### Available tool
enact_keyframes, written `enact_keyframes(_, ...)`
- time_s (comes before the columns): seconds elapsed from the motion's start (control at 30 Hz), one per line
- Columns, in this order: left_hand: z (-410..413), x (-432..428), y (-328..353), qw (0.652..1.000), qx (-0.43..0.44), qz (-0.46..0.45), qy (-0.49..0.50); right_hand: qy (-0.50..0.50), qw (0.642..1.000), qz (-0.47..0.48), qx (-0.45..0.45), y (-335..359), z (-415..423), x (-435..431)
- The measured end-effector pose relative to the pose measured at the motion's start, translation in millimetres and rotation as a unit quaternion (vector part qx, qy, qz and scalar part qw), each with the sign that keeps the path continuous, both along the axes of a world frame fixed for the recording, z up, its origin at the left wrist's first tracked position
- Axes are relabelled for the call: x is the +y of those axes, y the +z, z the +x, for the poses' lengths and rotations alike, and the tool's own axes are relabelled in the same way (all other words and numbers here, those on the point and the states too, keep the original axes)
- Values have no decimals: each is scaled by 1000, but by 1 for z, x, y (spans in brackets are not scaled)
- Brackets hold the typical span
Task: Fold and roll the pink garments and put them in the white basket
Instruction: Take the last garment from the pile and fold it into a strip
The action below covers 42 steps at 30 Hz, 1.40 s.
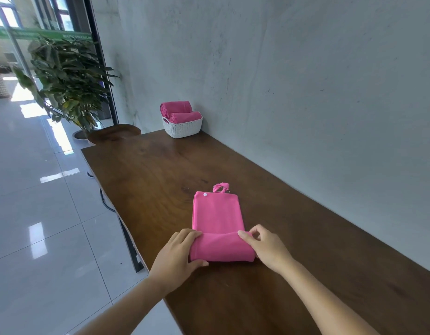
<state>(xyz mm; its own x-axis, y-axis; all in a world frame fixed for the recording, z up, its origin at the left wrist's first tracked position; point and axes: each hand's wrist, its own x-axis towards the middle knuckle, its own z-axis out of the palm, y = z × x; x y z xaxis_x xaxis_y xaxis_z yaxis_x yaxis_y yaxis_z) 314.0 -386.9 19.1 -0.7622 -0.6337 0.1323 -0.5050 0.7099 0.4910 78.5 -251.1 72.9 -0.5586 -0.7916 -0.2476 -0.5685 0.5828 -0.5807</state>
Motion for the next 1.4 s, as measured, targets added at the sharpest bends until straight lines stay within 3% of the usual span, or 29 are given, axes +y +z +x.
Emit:
enact_keyframes(0.1,-4,-8,6,1000,2,6,-7,72,990,-17,118,3,8,5)
enact_keyframes(0.2,-7,-16,16,999,-7,49,-12,123,984,-6,125,-4,9,12)
enact_keyframes(0.33,-9,-25,24,987,-36,154,-12,128,988,-2,80,-8,9,23)
enact_keyframes(0.57,-10,-31,37,946,-34,322,-14,62,992,-74,-79,-20,6,34)
enact_keyframes(0.77,-17,-26,45,931,-61,358,24,21,985,-71,-154,-20,4,28)
enact_keyframes(0.87,-19,-19,44,943,-28,326,64,4,983,-66,-170,-19,1,23)
enact_keyframes(1.0,-18,-2,32,990,24,84,110,-19,982,-45,-182,-13,0,13)
enact_keyframes(1.1,-11,8,21,998,47,-36,28,-34,983,-26,-179,-11,-2,5)
enact_keyframes(1.27,-9,7,8,996,-26,-81,-30,-35,988,-9,-151,-11,-1,0)
enact_keyframes(1.4,-12,-3,12,997,-13,-56,-42,44,999,-24,17,-8,4,8)
